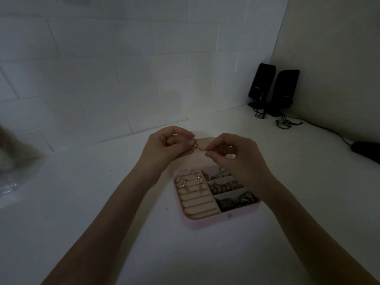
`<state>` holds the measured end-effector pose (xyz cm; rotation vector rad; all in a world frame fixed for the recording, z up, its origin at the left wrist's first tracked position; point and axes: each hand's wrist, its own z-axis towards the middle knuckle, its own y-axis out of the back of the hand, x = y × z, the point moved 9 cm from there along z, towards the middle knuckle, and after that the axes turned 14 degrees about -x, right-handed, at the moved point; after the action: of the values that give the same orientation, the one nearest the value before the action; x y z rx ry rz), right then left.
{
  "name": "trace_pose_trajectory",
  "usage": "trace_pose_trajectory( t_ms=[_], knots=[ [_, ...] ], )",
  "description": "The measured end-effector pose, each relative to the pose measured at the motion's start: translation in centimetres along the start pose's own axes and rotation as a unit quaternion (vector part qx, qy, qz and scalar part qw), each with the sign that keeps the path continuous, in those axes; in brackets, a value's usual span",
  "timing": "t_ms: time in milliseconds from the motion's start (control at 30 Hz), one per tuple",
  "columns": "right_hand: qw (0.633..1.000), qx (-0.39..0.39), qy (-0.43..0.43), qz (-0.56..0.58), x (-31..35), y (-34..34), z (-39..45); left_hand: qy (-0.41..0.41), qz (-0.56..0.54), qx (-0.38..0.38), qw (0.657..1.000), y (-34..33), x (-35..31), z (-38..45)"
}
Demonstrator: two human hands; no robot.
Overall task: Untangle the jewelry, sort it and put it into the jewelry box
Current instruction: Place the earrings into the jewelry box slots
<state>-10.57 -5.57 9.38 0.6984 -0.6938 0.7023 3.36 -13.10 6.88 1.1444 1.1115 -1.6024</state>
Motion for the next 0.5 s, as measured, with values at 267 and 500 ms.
trace_pose_trajectory(
  t_ms=[267, 500],
  knots=[
    [0.999, -0.014, 0.019, 0.036, 0.72, 0.29, -0.01, 0.01, 0.029, 0.001, 1.0, 0.13, -0.01, -0.04],
    [0.999, -0.02, 0.022, 0.031, 0.82, 0.59, 0.21, 0.015, 0.06, 0.023, 0.998, -0.12, 0.11, -0.28]
  ],
)
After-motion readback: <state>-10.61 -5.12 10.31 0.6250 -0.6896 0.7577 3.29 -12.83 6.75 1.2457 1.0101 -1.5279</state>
